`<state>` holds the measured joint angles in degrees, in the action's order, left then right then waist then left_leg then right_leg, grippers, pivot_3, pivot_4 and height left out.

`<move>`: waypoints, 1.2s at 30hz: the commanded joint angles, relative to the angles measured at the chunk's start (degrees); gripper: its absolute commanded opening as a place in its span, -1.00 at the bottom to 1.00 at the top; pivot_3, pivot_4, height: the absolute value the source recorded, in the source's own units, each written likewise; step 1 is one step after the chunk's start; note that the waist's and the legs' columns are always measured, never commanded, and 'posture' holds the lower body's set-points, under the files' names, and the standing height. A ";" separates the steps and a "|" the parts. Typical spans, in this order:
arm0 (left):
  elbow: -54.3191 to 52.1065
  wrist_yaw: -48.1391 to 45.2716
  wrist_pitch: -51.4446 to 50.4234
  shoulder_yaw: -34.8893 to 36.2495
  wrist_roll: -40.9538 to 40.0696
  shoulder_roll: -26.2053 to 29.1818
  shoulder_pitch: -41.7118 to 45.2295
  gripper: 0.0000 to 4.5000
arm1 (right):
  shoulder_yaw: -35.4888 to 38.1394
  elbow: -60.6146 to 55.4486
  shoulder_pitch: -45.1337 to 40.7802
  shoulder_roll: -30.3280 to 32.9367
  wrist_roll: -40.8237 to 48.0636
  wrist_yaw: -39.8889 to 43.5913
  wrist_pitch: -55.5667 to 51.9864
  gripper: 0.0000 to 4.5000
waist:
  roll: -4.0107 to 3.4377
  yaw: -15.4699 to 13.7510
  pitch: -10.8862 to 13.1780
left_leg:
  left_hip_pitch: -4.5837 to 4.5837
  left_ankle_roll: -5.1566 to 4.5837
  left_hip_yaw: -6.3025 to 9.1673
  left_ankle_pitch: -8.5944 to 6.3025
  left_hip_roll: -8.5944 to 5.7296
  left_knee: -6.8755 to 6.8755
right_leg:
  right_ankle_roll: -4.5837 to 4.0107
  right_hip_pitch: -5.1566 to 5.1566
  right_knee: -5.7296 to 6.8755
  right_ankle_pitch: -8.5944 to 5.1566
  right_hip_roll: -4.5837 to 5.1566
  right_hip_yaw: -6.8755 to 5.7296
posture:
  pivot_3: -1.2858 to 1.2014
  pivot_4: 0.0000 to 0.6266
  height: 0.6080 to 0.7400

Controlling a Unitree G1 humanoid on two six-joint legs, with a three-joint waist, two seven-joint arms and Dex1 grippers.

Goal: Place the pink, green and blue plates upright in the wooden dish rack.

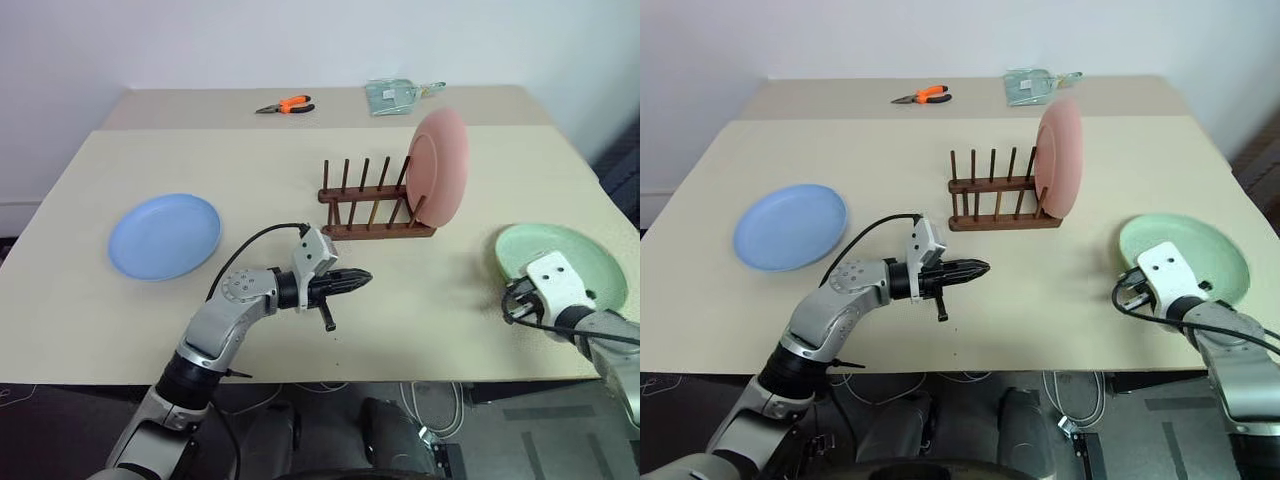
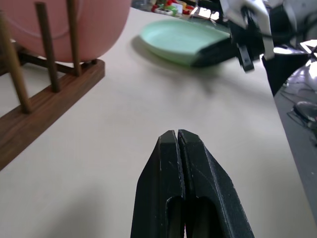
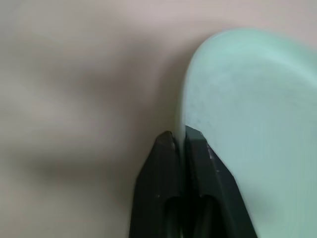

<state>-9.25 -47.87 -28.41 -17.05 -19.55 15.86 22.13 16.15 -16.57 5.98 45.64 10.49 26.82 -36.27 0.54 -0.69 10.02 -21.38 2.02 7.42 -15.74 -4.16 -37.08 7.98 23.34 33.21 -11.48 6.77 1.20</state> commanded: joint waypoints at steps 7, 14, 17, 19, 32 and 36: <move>-1.83 1.02 0.76 3.41 -2.43 0.12 -0.40 -1.00 | 14.16 -4.35 -18.82 -1.76 11.03 -0.34 4.69 -0.99 | -0.15 0.07 0.05 | -0.01 0.00 -0.03 0.00 0.00 0.01 | 0.01 0.05 0.02 0.01 -0.01 0.04 | 0.03 -0.52 1.00; 2.08 3.98 5.25 10.72 -1.56 1.83 -0.17 -1.00 | 9.43 -9.29 -47.18 -6.93 39.42 0.62 -7.33 -0.99 | -0.21 0.58 0.15 | 0.00 -0.01 0.14 0.01 0.06 0.11 | -0.07 0.08 0.04 0.06 -0.08 -0.06 | 0.03 -0.52 1.00; 2.86 4.40 8.27 13.87 -0.89 4.31 -1.30 -1.00 | 5.14 -9.57 -53.10 -13.25 47.72 -3.52 -10.38 -0.99 | -0.04 0.48 0.05 | -0.01 -0.01 0.34 0.00 0.10 0.21 | -0.22 0.08 0.04 0.16 -0.15 -0.23 | 0.03 -0.52 1.00; 3.06 4.42 9.24 15.62 -1.33 5.51 -2.03 -1.00 | 3.31 -8.77 -54.88 -17.58 51.14 -7.28 -11.31 -0.99 | -0.06 0.28 0.06 | -0.04 -0.01 0.31 0.00 0.05 0.19 | -0.24 0.10 0.03 0.16 -0.08 -0.17 | 0.03 -0.52 1.00; -3.54 2.40 8.83 18.62 -5.07 8.85 -7.21 -1.00 | 0.53 5.02 -50.63 -30.94 53.34 -22.69 -12.92 -0.99 | -0.09 0.54 0.08 | -0.07 0.01 0.24 0.01 -0.01 0.18 | -0.23 0.24 0.14 0.19 -0.07 -0.12 | 0.03 -0.52 1.00; -3.59 2.51 8.95 17.97 -4.84 8.83 -7.16 -1.00 | 2.25 9.67 -51.25 -32.96 54.53 -26.25 -13.08 -0.99 | -0.09 1.40 0.08 | -0.04 0.01 0.24 0.01 0.00 0.22 | -0.11 0.24 0.16 0.26 -0.09 -0.13 | 0.03 -0.52 1.00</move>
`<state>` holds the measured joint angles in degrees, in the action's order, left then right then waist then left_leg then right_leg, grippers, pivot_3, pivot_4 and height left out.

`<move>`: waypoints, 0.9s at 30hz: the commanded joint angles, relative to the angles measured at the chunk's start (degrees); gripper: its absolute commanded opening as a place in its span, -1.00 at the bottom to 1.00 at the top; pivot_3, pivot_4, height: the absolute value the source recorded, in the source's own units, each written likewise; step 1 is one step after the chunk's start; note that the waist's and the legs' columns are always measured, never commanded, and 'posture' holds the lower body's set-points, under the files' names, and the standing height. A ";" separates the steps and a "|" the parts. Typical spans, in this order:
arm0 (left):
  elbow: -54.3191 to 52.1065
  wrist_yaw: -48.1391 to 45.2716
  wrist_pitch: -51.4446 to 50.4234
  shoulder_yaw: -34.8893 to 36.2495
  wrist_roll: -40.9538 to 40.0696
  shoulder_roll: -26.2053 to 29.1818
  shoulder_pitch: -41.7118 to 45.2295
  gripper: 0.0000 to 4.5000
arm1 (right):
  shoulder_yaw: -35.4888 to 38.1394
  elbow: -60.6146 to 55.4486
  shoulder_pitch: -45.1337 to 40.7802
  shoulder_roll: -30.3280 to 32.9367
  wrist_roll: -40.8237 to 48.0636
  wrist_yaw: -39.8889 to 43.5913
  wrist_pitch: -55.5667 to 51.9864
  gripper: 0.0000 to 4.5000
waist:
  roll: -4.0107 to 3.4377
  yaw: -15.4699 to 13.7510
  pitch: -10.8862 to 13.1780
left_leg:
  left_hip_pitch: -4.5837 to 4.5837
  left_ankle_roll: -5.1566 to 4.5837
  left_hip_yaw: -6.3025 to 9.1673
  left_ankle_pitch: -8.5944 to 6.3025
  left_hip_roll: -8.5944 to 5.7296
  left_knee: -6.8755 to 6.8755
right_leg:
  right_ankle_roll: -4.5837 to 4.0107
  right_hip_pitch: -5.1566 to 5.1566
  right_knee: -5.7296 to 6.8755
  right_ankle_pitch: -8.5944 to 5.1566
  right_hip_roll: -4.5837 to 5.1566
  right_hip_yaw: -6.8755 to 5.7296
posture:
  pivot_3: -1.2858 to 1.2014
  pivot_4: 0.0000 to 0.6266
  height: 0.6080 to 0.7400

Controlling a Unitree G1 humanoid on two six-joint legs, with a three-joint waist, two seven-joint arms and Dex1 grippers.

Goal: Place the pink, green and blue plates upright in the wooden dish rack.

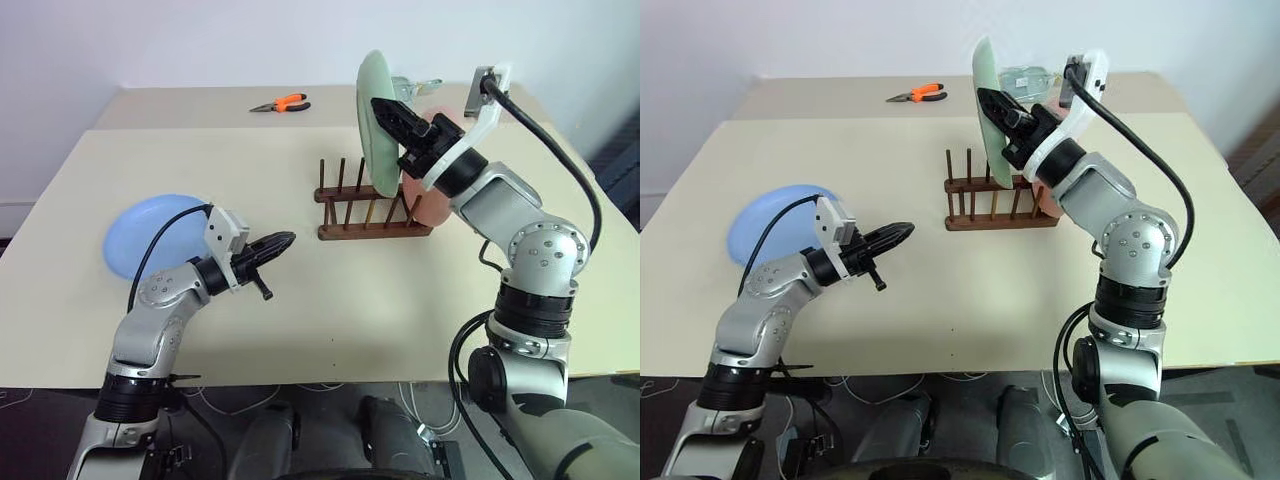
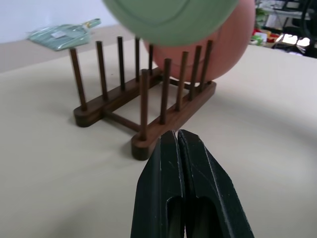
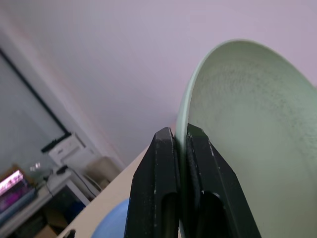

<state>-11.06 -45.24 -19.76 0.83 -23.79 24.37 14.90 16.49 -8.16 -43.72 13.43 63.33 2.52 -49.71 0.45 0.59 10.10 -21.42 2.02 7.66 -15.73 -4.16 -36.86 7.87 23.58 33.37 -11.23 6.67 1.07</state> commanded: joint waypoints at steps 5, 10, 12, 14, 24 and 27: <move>-1.57 0.03 0.46 -0.49 -0.40 -0.06 0.36 -1.00 | 3.86 5.96 -3.45 -1.43 3.76 -4.86 -0.46 -0.85 | -0.03 0.30 0.01 | 0.01 0.00 0.00 0.00 0.01 0.01 | 0.01 0.02 0.01 0.00 -0.02 0.00 | 0.03 -0.52 1.00; -1.70 0.23 0.41 -0.71 -0.48 -0.08 0.26 -1.00 | 0.35 4.56 -4.64 1.84 -3.86 -0.88 3.18 0.07 | -0.06 0.34 0.03 | 0.00 0.00 -0.03 0.00 0.01 0.02 | 0.01 0.03 0.00 0.00 -0.03 0.01 | 0.03 -0.52 1.00; -1.77 0.38 0.38 -0.75 -0.53 -0.02 0.15 -1.00 | -3.34 1.83 -4.83 5.37 -9.46 3.95 5.92 0.30 | -0.09 0.24 0.05 | -0.01 0.00 -0.03 0.00 0.01 0.01 | 0.02 0.02 -0.01 0.00 -0.03 0.00 | 0.03 -0.52 1.00; -1.59 0.58 0.49 -0.66 -0.34 0.17 0.08 -1.00 | -6.69 -0.41 -4.79 9.47 -14.66 9.14 8.71 0.30 | -0.10 0.26 0.06 | -0.03 0.00 -0.05 0.00 0.00 0.00 | 0.04 0.02 -0.03 -0.01 -0.03 0.00 | 0.03 -0.52 1.00; 5.47 13.35 -0.51 8.95 2.18 1.15 2.57 -0.44 | -12.13 -5.41 -2.29 23.73 -28.56 26.20 17.30 1.00 | -0.05 0.42 0.07 | 0.00 -0.01 -0.05 0.00 0.04 0.02 | 0.08 0.00 -0.05 -0.01 -0.02 0.00 | 0.03 -0.52 1.00; 7.98 26.19 -0.95 17.76 3.91 0.84 4.96 0.23 | -18.72 -9.88 -1.51 25.30 -33.57 32.65 20.71 1.00 | -0.03 0.44 0.08 | -0.02 0.00 -0.05 0.00 0.04 0.03 | 0.08 0.04 -0.06 0.00 -0.02 0.00 | 0.03 -0.52 1.00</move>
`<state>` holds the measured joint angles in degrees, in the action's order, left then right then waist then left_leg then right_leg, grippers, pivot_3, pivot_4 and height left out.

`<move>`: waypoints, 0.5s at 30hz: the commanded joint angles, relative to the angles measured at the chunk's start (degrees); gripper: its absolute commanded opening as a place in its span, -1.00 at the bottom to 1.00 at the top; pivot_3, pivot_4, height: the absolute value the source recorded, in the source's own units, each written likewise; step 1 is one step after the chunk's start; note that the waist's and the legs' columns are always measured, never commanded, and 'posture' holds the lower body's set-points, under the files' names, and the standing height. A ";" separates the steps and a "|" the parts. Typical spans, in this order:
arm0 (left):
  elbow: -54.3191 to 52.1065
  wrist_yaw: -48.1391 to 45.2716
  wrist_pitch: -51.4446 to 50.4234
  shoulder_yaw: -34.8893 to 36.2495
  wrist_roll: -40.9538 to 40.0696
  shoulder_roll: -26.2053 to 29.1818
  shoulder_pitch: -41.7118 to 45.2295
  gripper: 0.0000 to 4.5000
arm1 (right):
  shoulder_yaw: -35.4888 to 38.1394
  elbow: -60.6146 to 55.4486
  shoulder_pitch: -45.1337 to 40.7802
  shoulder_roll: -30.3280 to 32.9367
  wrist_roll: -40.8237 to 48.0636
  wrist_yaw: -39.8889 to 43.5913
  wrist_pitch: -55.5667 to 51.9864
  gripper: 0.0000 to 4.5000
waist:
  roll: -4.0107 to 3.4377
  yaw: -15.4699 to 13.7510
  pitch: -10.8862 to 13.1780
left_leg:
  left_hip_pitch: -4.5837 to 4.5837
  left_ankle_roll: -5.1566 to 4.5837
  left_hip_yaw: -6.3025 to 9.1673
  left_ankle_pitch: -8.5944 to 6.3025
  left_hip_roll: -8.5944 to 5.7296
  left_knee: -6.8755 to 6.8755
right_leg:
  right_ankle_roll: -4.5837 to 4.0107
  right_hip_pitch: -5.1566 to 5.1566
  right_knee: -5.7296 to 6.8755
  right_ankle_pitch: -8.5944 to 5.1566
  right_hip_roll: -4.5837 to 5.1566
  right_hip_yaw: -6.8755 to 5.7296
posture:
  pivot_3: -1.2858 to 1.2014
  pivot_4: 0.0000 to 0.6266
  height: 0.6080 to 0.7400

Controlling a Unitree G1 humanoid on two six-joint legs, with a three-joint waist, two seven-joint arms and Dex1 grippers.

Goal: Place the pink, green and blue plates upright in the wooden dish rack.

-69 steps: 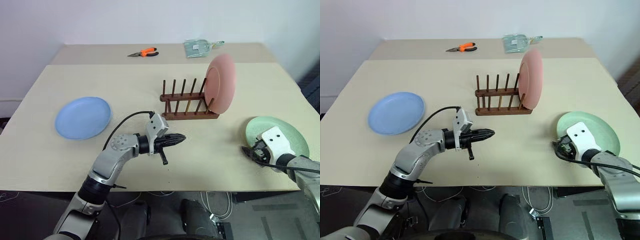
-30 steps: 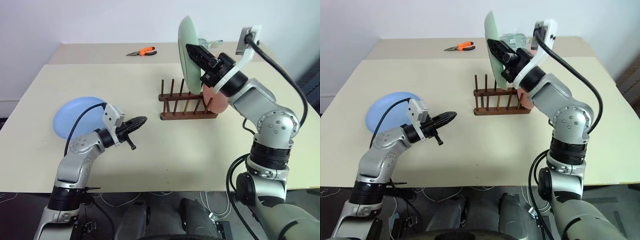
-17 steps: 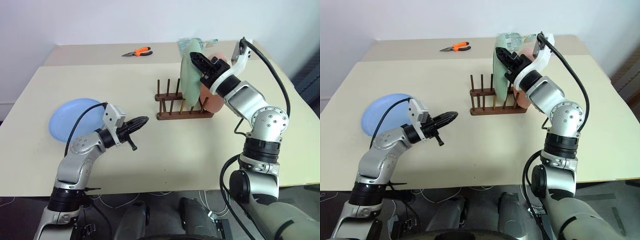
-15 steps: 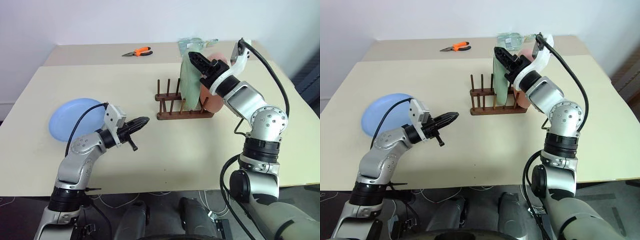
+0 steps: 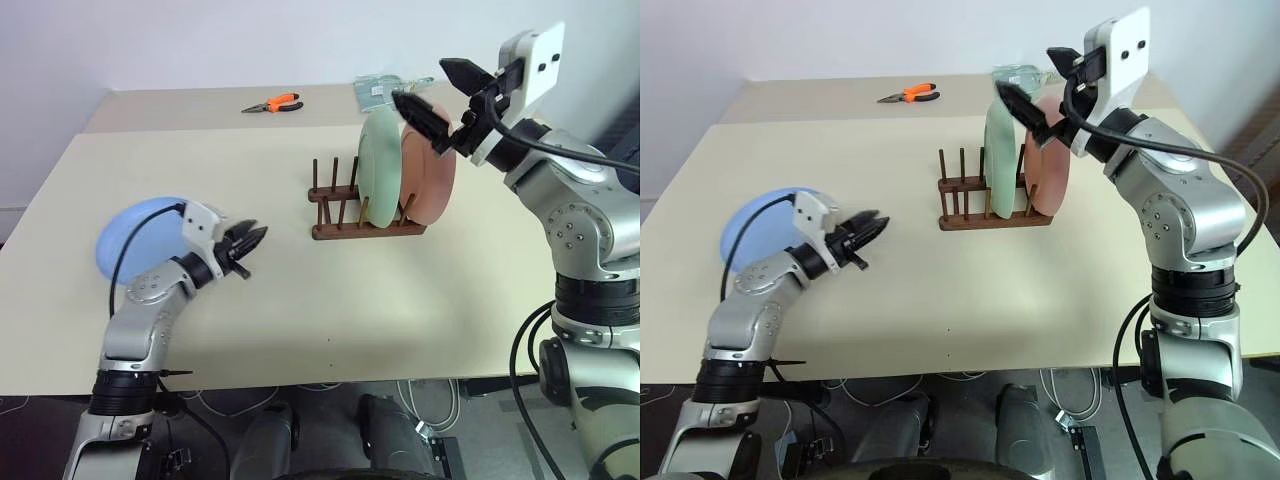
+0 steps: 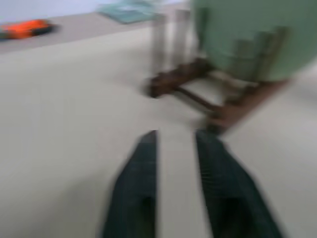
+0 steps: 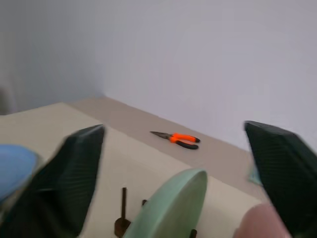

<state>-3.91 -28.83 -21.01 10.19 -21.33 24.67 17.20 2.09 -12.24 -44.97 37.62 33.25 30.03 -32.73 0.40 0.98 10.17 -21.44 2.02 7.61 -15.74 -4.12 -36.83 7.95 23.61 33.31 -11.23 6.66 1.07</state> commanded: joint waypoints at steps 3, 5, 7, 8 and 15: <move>3.15 23.30 -4.33 15.94 4.79 1.35 3.86 0.92 | -10.35 -6.95 0.68 -0.25 -8.83 7.94 7.29 1.00 | 0.10 0.04 -0.03 | 0.03 0.01 0.02 0.00 0.02 0.00 | 0.12 0.00 0.01 -0.05 -0.01 -0.02 | 0.03 -0.52 1.00; 3.13 30.46 -8.75 20.20 6.47 1.80 3.53 0.96 | -13.26 -6.64 1.69 -1.88 -11.04 9.38 9.04 1.00 | 0.18 0.08 -0.08 | 0.06 0.02 0.02 0.00 0.01 0.01 | 0.23 -0.01 0.01 -0.12 0.00 0.00 | 0.03 -0.52 1.00; 0.57 34.31 -13.55 23.86 5.63 1.20 2.37 0.96 | -15.69 -6.24 2.82 -3.51 -13.16 10.50 10.80 1.00 | 0.23 -0.09 -0.06 | 0.04 0.03 0.03 0.00 -0.03 0.01 | 0.21 -0.01 0.01 -0.11 0.02 -0.01 | 0.03 -0.52 1.00; -0.78 35.60 -15.79 25.12 5.24 0.88 1.78 0.96 | -16.47 -6.07 3.22 -4.25 -13.90 10.96 11.25 1.00 | 0.27 -0.24 -0.03 | 0.02 0.03 0.03 0.00 -0.04 0.00 | 0.07 0.00 0.01 -0.01 0.04 0.00 | 0.03 -0.52 1.00; -9.07 38.30 -35.98 37.54 -12.02 -8.98 -0.32 0.96 | -18.83 -4.51 4.81 -8.20 -17.19 13.44 13.75 1.00 | 0.63 -0.67 -0.03 | 0.01 0.15 0.21 0.05 -0.07 -0.06 | 0.05 -0.10 0.03 -0.01 0.05 -0.07 | 0.03 -0.52 1.00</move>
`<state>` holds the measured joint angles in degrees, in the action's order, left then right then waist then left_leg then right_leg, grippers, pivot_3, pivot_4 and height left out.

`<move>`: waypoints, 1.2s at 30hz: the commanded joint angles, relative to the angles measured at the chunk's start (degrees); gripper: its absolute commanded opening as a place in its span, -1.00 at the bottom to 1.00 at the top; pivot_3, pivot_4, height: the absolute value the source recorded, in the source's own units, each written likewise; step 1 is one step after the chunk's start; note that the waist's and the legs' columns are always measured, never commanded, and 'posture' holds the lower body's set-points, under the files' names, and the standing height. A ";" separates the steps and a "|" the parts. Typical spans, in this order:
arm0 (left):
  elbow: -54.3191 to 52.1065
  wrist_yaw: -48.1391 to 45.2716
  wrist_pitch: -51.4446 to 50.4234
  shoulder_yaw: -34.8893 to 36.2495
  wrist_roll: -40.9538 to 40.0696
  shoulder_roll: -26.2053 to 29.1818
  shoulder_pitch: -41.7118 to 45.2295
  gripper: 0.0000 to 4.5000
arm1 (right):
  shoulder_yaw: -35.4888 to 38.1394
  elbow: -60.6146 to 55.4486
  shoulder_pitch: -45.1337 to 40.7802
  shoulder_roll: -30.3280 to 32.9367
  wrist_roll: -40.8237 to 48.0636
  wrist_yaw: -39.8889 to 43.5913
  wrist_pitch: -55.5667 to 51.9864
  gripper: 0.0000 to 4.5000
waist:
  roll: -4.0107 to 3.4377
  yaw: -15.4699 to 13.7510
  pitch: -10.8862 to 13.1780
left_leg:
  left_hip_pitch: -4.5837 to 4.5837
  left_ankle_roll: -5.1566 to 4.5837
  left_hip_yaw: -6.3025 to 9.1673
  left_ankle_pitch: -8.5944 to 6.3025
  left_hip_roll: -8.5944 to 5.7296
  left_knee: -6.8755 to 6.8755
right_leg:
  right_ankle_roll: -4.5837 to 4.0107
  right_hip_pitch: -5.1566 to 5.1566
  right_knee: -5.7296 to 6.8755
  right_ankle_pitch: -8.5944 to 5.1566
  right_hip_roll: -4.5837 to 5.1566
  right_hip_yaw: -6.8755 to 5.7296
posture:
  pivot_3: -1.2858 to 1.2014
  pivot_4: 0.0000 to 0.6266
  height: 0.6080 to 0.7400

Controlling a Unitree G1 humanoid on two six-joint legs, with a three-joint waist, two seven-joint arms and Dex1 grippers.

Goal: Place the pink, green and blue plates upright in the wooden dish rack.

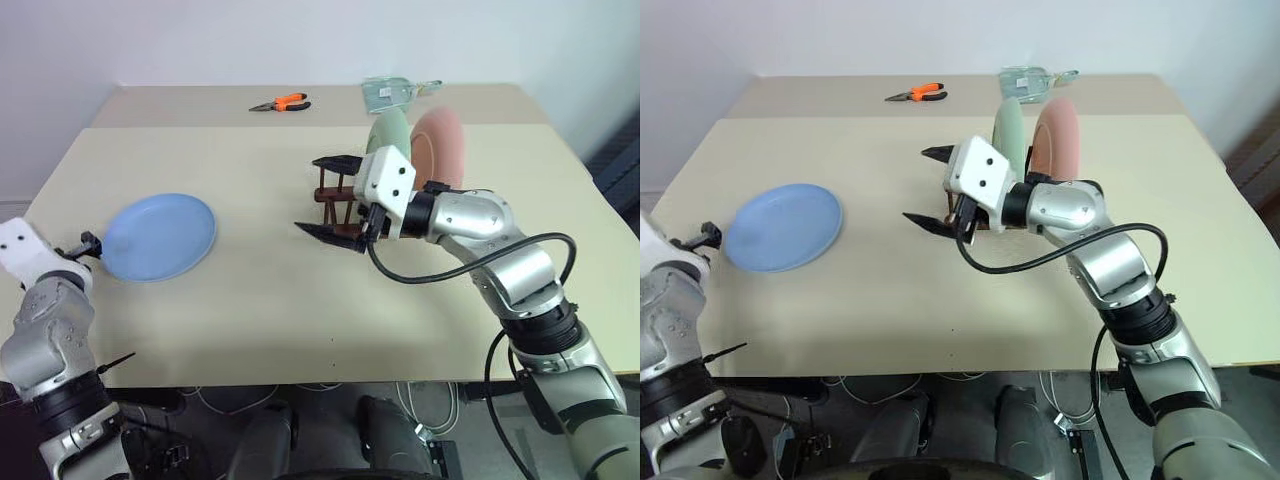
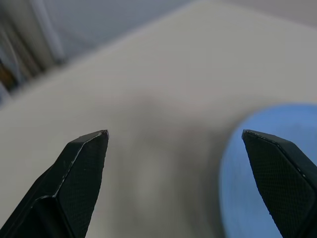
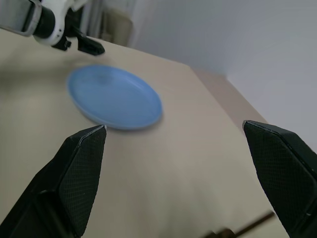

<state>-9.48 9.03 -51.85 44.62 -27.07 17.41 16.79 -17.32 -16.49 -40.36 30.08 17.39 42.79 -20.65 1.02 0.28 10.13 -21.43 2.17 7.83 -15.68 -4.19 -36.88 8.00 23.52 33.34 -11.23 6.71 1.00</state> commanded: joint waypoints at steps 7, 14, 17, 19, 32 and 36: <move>-0.41 5.32 -5.09 8.23 -13.09 -5.87 3.70 -0.28 | 1.82 -1.26 1.68 -1.49 -3.03 0.46 0.27 1.00 | 0.11 0.37 0.01 | 0.03 0.07 0.01 0.03 0.01 0.03 | -0.01 0.04 0.09 0.00 -0.03 -0.04 | 0.03 -0.52 1.00; -5.01 -8.36 2.24 -7.57 -13.52 -3.13 6.82 -0.99 | 2.10 -1.32 0.81 -1.53 -6.52 -0.77 1.57 1.00 | 0.24 0.02 0.07 | -0.01 0.09 0.00 0.05 -0.03 0.02 | -0.03 0.02 0.03 0.00 -0.02 -0.04 | 0.03 -0.52 1.00; -9.00 -12.27 5.04 -15.66 -11.97 -1.86 9.75 -0.99 | -0.44 -0.79 -0.22 -0.67 -11.55 0.54 7.43 1.00 | 0.33 0.11 0.11 | -0.04 0.12 -0.01 0.06 -0.03 0.01 | -0.06 0.02 -0.01 0.01 -0.01 -0.04 | 0.03 -0.52 1.00; -10.42 -12.97 6.13 -20.59 -10.40 -1.24 12.95 -0.99 | -2.43 0.34 -1.10 -0.80 -15.63 0.52 11.70 1.00 | 0.33 0.40 0.11 | -0.03 0.12 -0.04 0.06 -0.03 0.04 | -0.05 0.03 -0.02 0.01 -0.01 -0.03 | 0.03 -0.52 1.00; -13.98 -12.25 4.18 -24.97 -13.75 0.41 21.74 -1.00 | -9.47 16.53 -6.89 -4.72 -37.35 -6.11 24.77 -0.04 | 0.36 0.55 0.13 | 0.06 0.64 -0.12 0.41 0.02 0.65 | -0.11 0.33 -0.01 0.05 -0.05 0.09 | 0.03 -0.52 1.00; -14.47 -11.58 4.10 -23.38 -15.53 0.32 20.57 -1.00 | -8.99 17.64 -6.79 -5.08 -39.99 -7.34 27.18 -0.92 | 0.36 0.51 0.13 | 0.06 0.63 -0.09 0.41 0.02 0.66 | -0.11 0.32 -0.01 0.05 -0.06 0.09 | 0.03 -0.52 1.00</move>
<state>-20.82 -2.22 -48.53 20.02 -40.37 17.38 36.62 -26.83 1.32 -45.87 25.50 -21.57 36.25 5.45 1.38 0.78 10.26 -21.37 2.80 7.73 -15.28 -4.17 -36.22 7.89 23.84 33.34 -11.18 6.65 1.09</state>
